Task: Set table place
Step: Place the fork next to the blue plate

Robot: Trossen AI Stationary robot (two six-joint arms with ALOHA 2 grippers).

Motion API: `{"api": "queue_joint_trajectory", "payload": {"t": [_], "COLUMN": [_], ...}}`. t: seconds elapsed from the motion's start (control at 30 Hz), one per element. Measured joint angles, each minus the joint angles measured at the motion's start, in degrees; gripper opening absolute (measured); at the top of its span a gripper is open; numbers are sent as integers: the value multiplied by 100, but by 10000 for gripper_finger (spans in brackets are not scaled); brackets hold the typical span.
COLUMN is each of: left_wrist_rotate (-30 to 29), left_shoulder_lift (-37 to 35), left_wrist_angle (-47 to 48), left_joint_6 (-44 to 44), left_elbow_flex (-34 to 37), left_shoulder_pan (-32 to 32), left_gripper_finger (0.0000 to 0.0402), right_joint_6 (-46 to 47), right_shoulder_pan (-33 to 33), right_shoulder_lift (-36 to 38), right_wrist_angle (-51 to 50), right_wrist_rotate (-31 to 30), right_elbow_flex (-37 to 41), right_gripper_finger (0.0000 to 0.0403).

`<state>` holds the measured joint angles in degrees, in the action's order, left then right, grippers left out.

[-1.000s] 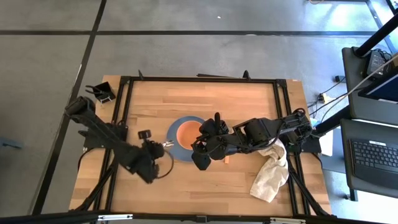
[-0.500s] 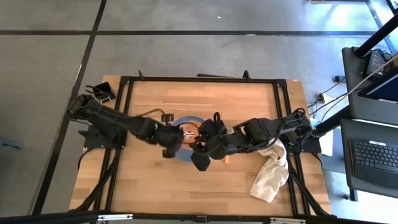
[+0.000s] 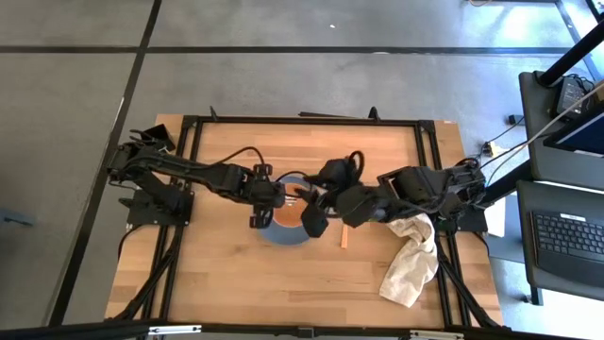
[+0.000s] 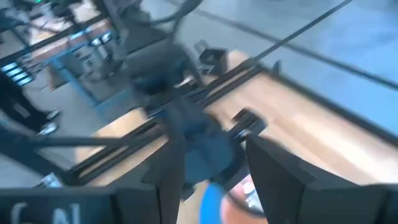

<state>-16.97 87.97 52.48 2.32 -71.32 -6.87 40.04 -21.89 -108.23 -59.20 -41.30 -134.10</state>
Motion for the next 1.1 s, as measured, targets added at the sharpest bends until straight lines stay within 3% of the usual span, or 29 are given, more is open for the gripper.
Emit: {"api": "queue_joint_trajectory", "payload": {"t": [0.3, 0.9, 1.1], "left_wrist_rotate": [27, 149, 149], "left_shoulder_lift": [169, 1452, 1488], "left_wrist_angle": [-153, -532, -672], "left_joint_6": [-155, -747, -747], "left_elbow_flex": [0, -1, -1], "left_shoulder_pan": [7, 100, 125], "left_gripper_finger": [42, 43, 86], "right_joint_6": [-352, -457, -457], "right_shoulder_pan": [2, 2, 2], "right_shoulder_lift": [129, 123, 123], "right_wrist_angle": [198, 277, 271], "right_wrist_rotate": [-347, -369, -365], "right_elbow_flex": [2, 7, 7], "right_gripper_finger": [172, 172, 172]}}
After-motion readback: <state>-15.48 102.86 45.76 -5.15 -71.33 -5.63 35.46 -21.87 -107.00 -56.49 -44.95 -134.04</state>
